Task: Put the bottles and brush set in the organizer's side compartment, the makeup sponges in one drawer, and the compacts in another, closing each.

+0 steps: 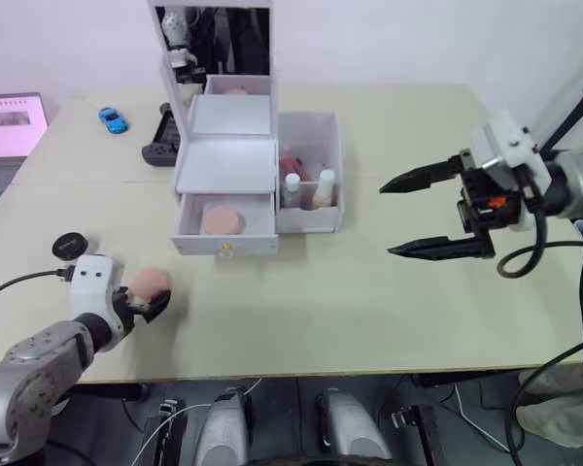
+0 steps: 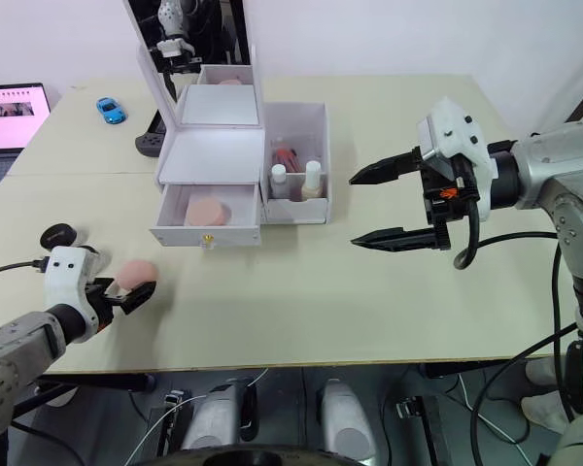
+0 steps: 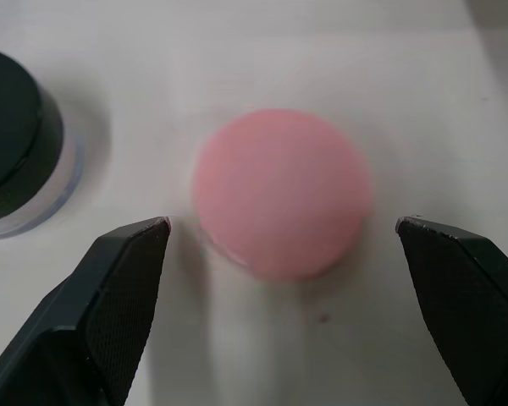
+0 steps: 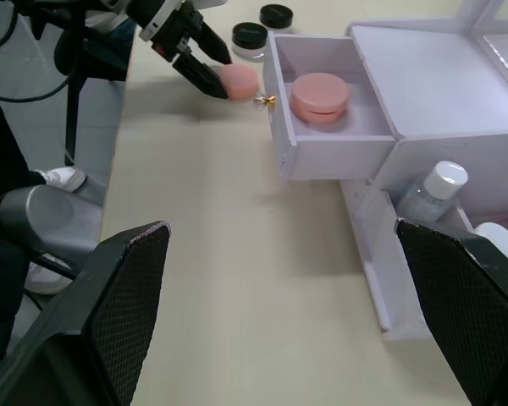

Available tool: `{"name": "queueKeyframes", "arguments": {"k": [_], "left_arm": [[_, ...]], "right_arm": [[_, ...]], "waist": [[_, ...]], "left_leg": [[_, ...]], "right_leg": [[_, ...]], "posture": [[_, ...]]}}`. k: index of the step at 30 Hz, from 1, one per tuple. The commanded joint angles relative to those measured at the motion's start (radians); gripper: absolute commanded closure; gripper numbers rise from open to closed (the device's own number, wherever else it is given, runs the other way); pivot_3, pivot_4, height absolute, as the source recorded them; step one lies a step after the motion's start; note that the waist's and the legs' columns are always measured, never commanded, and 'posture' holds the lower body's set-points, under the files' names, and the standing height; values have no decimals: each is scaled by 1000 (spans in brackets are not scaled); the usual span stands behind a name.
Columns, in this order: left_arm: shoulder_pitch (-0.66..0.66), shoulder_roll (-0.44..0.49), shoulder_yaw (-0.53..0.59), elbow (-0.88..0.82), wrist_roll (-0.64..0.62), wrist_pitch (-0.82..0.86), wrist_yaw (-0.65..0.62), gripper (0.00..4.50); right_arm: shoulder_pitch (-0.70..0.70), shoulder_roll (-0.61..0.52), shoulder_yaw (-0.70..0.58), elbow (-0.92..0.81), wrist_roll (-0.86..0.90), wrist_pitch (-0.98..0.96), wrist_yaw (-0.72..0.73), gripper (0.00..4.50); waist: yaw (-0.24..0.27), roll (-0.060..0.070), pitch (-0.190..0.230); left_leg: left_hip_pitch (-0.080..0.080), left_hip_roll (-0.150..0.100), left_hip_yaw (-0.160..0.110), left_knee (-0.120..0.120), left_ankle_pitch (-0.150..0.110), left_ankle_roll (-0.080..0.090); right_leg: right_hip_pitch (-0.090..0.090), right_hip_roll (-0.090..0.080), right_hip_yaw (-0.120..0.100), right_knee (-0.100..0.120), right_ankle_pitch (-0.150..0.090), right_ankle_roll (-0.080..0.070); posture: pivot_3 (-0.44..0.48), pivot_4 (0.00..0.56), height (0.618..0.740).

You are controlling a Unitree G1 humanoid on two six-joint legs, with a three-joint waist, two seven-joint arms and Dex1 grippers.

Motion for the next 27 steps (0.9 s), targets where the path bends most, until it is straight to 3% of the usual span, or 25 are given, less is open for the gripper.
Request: {"name": "queueKeyframes", "arguments": {"k": [1, 10, 13, 15, 24, 27], "left_arm": [[-29, 15, -27, 23, 39, -34, -4, 20], [-111, 10, -103, 83, 77, -51, -18, 20], [-127, 5, -114, 92, 87, -61, -18, 810], [-135, 3, -118, 93, 86, -57, -22, 1793], [-155, 39, -33, 78, 86, -31, -30, 1842], [-235, 72, 95, 36, 18, 24, -38, 1842]], "right_arm": [[-13, -4, -9, -10, -18, -24, -14, 0], [-22, 0, -12, 0, -25, -41, -23, 0], [-9, 1, -12, -2, -25, -43, -29, 0], [-5, 3, -9, -3, -29, -49, -33, 0], [-26, 13, 7, 3, -16, -42, -25, 0], [-46, 12, 15, 6, 0, -15, -10, 0]], "waist": [[0, 0, 0], [15, 0, 0], [20, 0, 0], [22, 0, 0], [23, 0, 0], [22, 0, 0]], "left_leg": [[0, 0, 0, 0, 0, 0], [0, 0, 1, 0, 0, 0], [0, 0, 0, 0, 0, 0], [0, 0, 0, 0, 0, 0], [0, 0, 0, 0, 0, 0], [0, 0, 0, 0, 0, 0]], "right_leg": [[0, 0, 0, 0, 0, 0], [0, 0, 0, 0, 0, 0], [0, 0, 0, 1, 0, 0], [0, 0, 0, 1, 0, 0], [0, 0, 0, 1, 0, 0], [0, 0, 0, 1, 0, 0]], "posture": [[0, 150, 737], [0, 150, 737], [0, 150, 737], [0, 150, 737], [0, 150, 737], [0, 150, 737]]}}
